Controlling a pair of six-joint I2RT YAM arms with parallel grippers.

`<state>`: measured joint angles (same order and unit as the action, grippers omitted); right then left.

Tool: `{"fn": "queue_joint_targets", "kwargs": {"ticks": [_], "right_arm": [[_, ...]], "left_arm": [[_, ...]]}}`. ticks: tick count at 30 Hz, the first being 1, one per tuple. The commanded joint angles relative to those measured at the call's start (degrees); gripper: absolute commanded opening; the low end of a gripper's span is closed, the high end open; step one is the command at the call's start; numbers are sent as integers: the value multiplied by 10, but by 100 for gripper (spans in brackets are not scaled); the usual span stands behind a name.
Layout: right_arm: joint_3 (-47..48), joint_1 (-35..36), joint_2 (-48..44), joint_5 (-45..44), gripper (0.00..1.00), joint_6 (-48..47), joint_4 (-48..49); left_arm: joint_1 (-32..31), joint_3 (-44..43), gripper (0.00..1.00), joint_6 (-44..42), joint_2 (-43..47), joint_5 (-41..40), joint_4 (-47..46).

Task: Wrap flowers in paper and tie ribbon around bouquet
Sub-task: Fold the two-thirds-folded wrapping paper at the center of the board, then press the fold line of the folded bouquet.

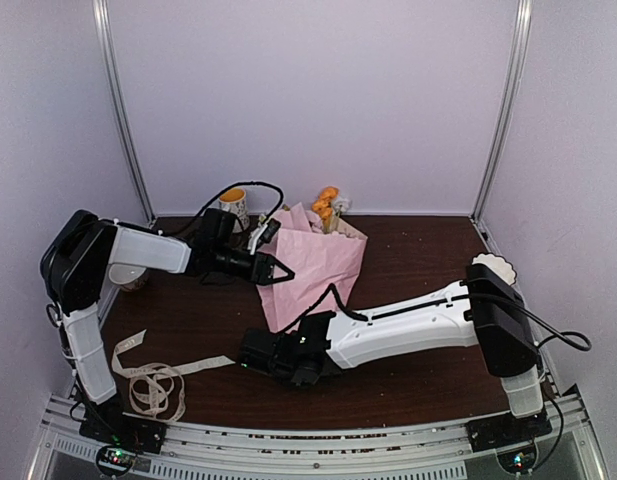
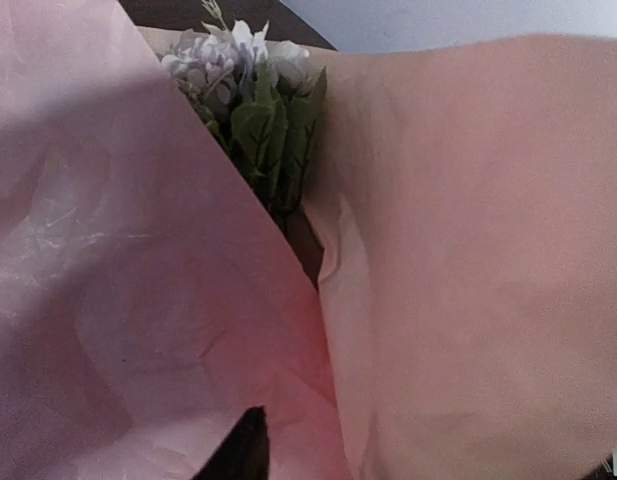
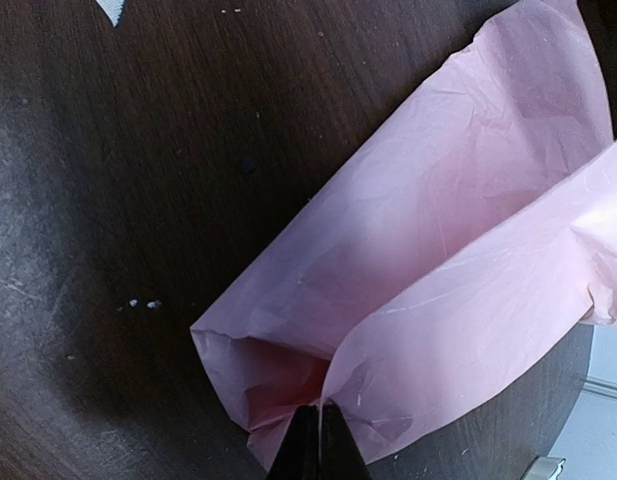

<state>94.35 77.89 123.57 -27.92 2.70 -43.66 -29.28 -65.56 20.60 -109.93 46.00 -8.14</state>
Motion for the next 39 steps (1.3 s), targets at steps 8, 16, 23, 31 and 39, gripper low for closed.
{"fn": "queue_joint_targets", "kwargs": {"ticks": [8, 16, 23, 31, 39], "right_arm": [[-19, -6, -62, 70, 20, 10, 30], [-135, -51, -208, 247, 38, 14, 148], [-111, -129, -176, 296, 35, 131, 200], [-6, -121, -29, 292, 19, 146, 104], [-9, -76, 0, 307, 14, 99, 26]], "left_arm": [[28, -50, 0, -48, -53, -61, 35], [35, -51, 0, -24, -106, -58, 35], [38, -29, 0, -15, -113, -57, 16], [41, -29, 0, -19, -118, -58, 13], [48, -38, 0, -36, -120, -74, 30]]}}
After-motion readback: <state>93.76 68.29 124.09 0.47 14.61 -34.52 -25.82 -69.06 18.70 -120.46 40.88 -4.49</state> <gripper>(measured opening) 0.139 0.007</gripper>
